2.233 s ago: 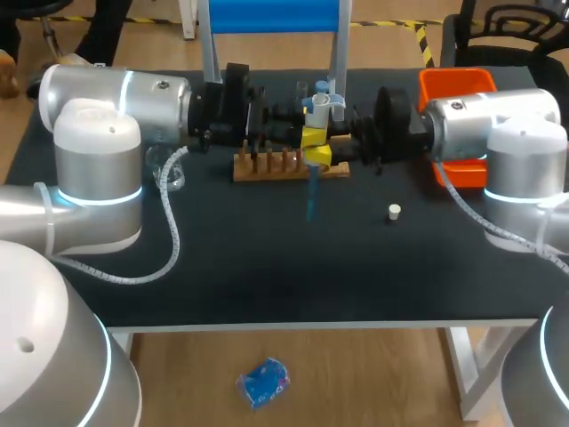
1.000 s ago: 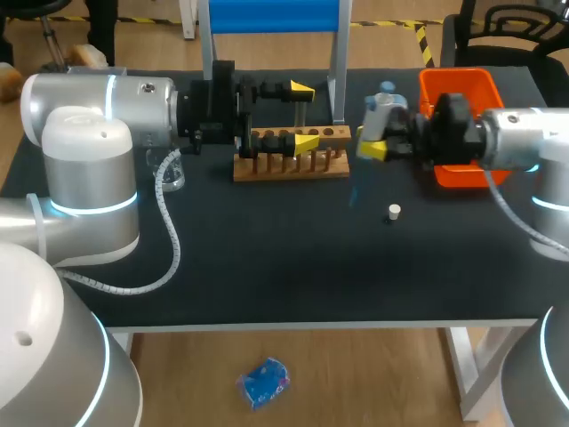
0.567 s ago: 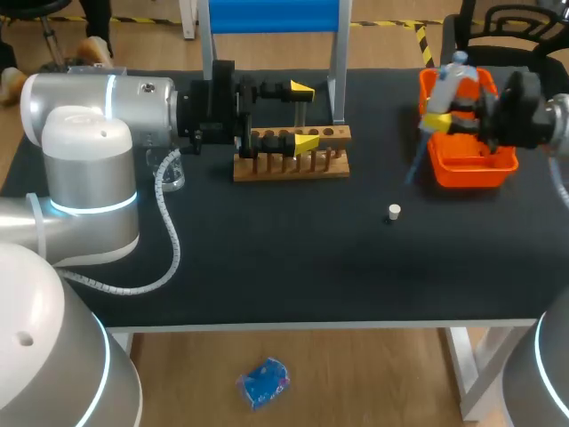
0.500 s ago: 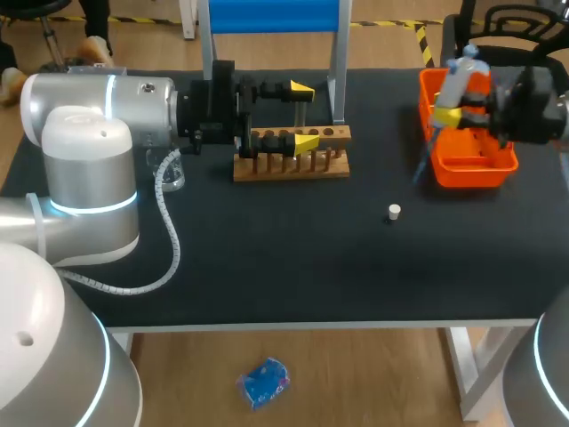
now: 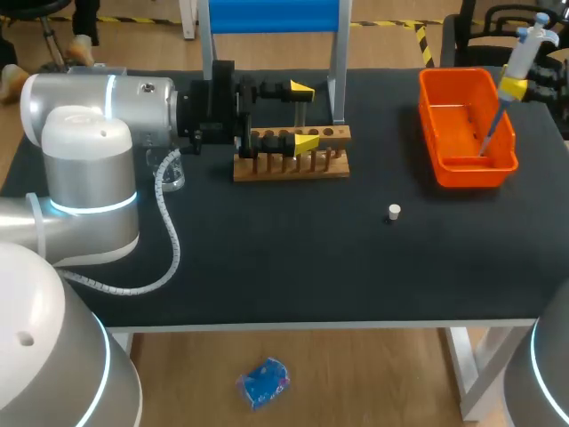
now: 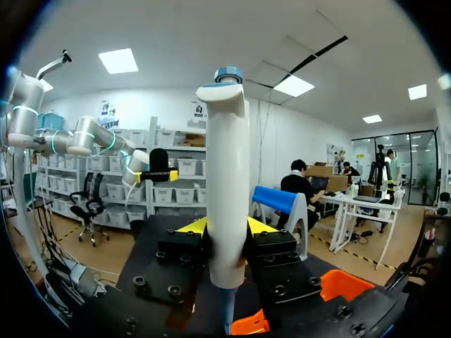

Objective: Invert the test tube, pick up the pipette, mount the tip to pipette, aspirate from beaker and dispense into the tube, eject the tip, return the pipette, and cap with the stopper.

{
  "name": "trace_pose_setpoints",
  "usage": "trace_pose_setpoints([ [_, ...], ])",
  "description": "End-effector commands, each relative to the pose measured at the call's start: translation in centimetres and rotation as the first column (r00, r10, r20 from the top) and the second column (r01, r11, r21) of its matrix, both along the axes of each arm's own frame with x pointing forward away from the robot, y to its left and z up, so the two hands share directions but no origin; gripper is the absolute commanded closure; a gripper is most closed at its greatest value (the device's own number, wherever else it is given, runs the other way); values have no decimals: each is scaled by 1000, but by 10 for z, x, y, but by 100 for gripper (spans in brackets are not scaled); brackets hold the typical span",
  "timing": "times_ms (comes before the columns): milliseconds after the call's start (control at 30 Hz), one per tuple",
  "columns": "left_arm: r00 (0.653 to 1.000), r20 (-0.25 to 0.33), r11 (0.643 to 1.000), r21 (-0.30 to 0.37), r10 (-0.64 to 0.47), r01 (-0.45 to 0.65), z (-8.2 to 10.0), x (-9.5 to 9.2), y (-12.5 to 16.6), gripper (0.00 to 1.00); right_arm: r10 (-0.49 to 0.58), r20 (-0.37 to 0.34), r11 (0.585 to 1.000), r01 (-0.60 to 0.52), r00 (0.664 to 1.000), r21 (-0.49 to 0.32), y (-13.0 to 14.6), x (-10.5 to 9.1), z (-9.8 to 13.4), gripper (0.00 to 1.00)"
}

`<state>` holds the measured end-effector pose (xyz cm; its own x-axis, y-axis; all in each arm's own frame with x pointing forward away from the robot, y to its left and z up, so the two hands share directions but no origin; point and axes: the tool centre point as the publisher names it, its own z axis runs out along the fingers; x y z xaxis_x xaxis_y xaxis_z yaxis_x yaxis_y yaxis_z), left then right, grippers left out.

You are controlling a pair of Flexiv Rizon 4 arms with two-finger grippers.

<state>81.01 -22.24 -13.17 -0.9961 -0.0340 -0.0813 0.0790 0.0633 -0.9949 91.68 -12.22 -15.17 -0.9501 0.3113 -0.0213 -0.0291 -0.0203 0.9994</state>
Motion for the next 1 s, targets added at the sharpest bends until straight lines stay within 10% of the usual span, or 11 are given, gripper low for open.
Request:
trace_pose_setpoints([
  [33,1000,1,1000,-2,2,-2,-1,0,-1,0,33,-2,999,-33,999,7,-11,24,-11,100],
  [567,1000,1,1000,-2,2,-2,-1,0,-1,0,120,-3,993,-120,993,-3,-13,96,-24,100],
  [1000,1000,1,1000,-2,2,-2,-1,0,-1,0,161,12,987,-161,987,-21,-13,97,-24,100],
])
